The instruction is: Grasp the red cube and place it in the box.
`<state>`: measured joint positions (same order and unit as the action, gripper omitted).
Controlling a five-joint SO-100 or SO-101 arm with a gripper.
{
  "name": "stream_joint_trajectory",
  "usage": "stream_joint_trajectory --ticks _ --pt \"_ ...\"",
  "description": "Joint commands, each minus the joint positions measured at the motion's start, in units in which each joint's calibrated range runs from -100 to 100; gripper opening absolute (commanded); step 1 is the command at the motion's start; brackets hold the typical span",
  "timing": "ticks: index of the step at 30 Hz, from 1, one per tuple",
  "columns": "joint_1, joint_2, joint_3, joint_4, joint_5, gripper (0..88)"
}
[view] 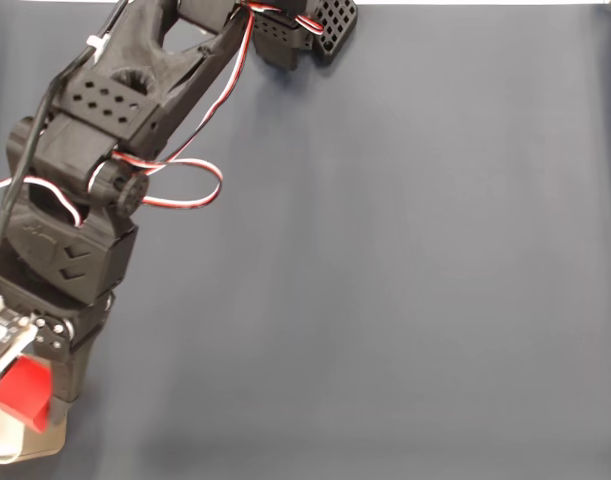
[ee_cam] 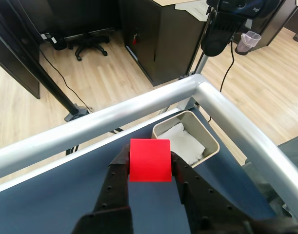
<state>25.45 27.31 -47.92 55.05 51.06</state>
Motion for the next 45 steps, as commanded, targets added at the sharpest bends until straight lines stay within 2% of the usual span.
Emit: stream_joint_trajectory --ticks 1,22,45 --pt "1.3 0.4 -4.5 -2.8 -0.5 0.0" --pt "5.3 9.8 -11.6 -8.8 0.4 0.0" --pt "6.2 11.4 -11.6 -11.0 1.0 0.0"
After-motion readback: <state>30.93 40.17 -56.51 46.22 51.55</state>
